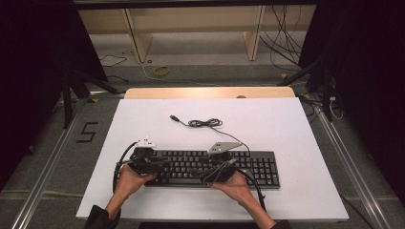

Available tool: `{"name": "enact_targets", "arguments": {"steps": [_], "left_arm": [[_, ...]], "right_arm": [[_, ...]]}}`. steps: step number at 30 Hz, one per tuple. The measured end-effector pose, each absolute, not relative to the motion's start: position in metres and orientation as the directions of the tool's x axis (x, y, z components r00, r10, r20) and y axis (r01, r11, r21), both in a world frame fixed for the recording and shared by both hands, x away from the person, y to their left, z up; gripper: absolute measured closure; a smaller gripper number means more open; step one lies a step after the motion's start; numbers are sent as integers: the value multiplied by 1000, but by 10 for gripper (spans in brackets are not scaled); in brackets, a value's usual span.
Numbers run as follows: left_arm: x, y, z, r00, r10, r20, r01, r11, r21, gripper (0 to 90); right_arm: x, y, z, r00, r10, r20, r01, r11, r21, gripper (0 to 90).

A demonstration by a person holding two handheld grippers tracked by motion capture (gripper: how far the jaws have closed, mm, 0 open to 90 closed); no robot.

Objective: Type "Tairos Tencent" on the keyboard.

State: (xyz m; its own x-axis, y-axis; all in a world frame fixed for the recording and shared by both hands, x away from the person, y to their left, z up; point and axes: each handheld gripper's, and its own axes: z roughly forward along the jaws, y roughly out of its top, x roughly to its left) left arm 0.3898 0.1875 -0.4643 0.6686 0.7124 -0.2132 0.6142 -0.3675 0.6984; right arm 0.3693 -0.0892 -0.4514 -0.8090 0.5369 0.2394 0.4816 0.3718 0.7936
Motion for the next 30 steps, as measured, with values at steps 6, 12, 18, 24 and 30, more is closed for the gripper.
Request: {"name": "enact_targets", "arguments": {"steps": [6,12,18,24,30], "left_arm": [[392,184,-463,671,714,-197,613,-386,689,792],[396,177,-464,683,708,-181,604,-408,684,859],[400,173,-465,683,709,-173,606,-419,676,888],[402,172,-467,680,713,-171,612,-424,668,889],[403,171,-469,680,713,-171,617,-431,659,890]], "right_arm": [[367,-92,-453,-810,535,240,481,371,795,382],[365,-92,-453,-808,537,243,483,367,795,353],[364,-93,-454,-806,540,242,485,369,793,338],[364,-95,-455,-805,542,243,486,367,793,338],[364,-95,-454,-803,543,244,488,365,793,339]]}}
